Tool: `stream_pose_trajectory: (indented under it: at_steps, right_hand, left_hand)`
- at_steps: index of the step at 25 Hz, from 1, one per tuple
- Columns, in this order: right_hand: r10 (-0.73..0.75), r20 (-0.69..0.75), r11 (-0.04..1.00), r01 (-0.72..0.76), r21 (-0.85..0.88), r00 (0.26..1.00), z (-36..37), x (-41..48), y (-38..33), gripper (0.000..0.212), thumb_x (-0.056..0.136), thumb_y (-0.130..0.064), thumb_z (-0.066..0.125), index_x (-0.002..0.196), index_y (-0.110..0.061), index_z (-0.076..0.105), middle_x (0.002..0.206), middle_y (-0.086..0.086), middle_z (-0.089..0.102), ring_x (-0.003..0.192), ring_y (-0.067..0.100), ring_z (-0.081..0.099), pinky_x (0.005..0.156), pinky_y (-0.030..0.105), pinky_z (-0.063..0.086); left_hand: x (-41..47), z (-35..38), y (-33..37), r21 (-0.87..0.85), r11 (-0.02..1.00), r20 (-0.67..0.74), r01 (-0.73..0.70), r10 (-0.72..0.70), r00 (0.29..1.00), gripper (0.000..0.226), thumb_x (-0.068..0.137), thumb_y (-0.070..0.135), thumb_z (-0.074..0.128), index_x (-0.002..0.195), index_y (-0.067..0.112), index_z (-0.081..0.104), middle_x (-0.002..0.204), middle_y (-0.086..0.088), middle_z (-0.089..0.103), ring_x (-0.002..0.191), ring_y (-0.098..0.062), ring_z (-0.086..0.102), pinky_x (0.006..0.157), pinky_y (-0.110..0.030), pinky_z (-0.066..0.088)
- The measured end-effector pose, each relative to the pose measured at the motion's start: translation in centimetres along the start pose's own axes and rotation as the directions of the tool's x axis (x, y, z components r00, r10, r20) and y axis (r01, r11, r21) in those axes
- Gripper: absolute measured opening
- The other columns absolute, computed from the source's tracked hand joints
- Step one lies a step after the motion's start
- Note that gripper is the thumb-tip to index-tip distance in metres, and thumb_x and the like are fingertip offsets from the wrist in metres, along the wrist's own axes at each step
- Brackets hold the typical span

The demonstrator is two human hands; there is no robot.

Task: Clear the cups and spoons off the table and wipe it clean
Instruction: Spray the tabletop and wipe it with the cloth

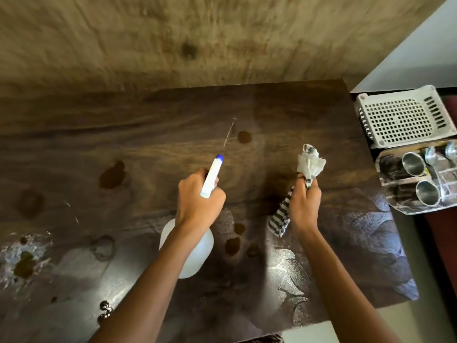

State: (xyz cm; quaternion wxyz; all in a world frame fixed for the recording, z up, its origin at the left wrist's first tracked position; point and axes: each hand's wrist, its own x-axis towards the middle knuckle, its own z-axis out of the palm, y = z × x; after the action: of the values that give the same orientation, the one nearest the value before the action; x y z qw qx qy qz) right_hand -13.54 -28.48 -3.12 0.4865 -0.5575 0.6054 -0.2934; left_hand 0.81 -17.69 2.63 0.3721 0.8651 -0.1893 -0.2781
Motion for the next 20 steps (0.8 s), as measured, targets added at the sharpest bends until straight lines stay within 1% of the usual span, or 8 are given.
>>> stream_pose_trajectory:
  at_steps: [2,6,8,10,13,15,18,20]
  right_hand:
    - [0.007,-0.009,1.0,-0.007,-0.018,1.0,0.7,1.8,-0.9,0.01,0.095,-0.007,0.037,0.094,-0.009,0.047,0.064,-0.002,0.042,0.051,0.001,0.037,0.049,0.016,0.034]
    - [-0.018,0.021,1.0,0.018,-0.021,1.0,0.6,1.8,-1.4,0.009,0.096,-0.006,0.036,0.094,-0.009,0.045,0.062,-0.002,0.038,0.046,-0.001,0.036,0.045,0.013,0.031]
    - [-0.028,0.031,0.999,0.028,-0.018,0.999,1.0,1.7,-1.8,0.008,0.096,-0.006,0.036,0.096,-0.01,0.043,0.063,-0.003,0.038,0.046,-0.001,0.036,0.045,0.012,0.032]
    - [-0.051,0.052,0.998,0.052,-0.028,0.997,1.6,2.3,-2.6,0.008,0.096,-0.007,0.037,0.097,-0.011,0.043,0.064,-0.004,0.039,0.048,-0.001,0.037,0.047,0.012,0.032]
    - [-0.078,0.105,0.994,0.085,-0.064,0.991,2.8,3.3,-3.3,0.009,0.095,-0.006,0.037,0.098,-0.012,0.042,0.065,-0.008,0.041,0.049,-0.003,0.039,0.049,0.011,0.034]
    - [-0.08,0.134,0.994,0.09,-0.069,0.988,3.6,3.5,-3.4,0.009,0.095,-0.007,0.037,0.099,-0.014,0.042,0.066,-0.01,0.043,0.05,-0.003,0.041,0.051,0.012,0.035]
    - [-0.111,0.151,0.991,0.121,-0.058,0.982,4.7,3.6,-3.8,0.009,0.096,-0.007,0.036,0.099,-0.014,0.04,0.065,-0.01,0.042,0.049,-0.003,0.041,0.05,0.011,0.034]
    - [-0.118,0.163,0.99,0.129,-0.064,0.98,5.1,3.7,-3.9,0.009,0.096,-0.006,0.036,0.098,-0.014,0.038,0.065,-0.01,0.041,0.049,-0.003,0.041,0.049,0.01,0.034]
  left_hand:
    - [2.7,0.1,1.2,0.016,0.999,0.01,0.042,-0.042,0.999,0.03,0.083,0.004,0.062,0.071,0.021,0.041,0.063,0.008,0.042,0.055,-0.008,0.044,0.05,-0.024,0.043]
    - [2.8,-0.4,1.0,-0.004,0.998,-0.007,0.069,-0.069,0.998,0.035,0.083,0.003,0.061,0.065,0.024,0.041,0.064,0.008,0.044,0.055,-0.009,0.046,0.049,-0.022,0.044]
    - [3.0,-1.0,0.8,-0.038,0.996,-0.02,0.081,-0.082,0.996,0.022,0.084,0.004,0.062,0.073,0.019,0.052,0.064,0.008,0.047,0.055,-0.011,0.049,0.046,-0.019,0.043]
    - [3.8,-2.1,0.8,-0.087,0.988,-0.05,0.131,-0.136,0.989,0.014,0.084,0.005,0.062,0.076,0.016,0.056,0.064,0.007,0.049,0.056,-0.012,0.051,0.046,-0.02,0.041]
    - [4.9,-3.5,0.5,-0.113,0.965,-0.066,0.238,-0.247,0.967,0.016,0.085,0.009,0.063,0.085,0.017,0.049,0.069,0.006,0.046,0.061,-0.013,0.049,0.051,-0.021,0.042]
    - [5.4,-4.2,0.2,-0.124,0.949,-0.078,0.289,-0.3,0.951,0.02,0.085,0.012,0.064,0.093,0.015,0.046,0.072,0.006,0.043,0.063,-0.014,0.048,0.053,-0.021,0.043]
    - [5.8,-5.1,-0.2,-0.146,0.936,-0.098,0.321,-0.337,0.936,0.023,0.086,0.013,0.064,0.096,0.016,0.044,0.077,0.001,0.046,0.064,-0.015,0.048,0.053,-0.02,0.042]
    - [5.9,-5.4,-0.5,-0.136,0.938,-0.102,0.318,-0.333,0.938,0.022,0.086,0.012,0.063,0.096,0.016,0.043,0.08,-0.001,0.047,0.064,-0.015,0.048,0.053,-0.019,0.042]
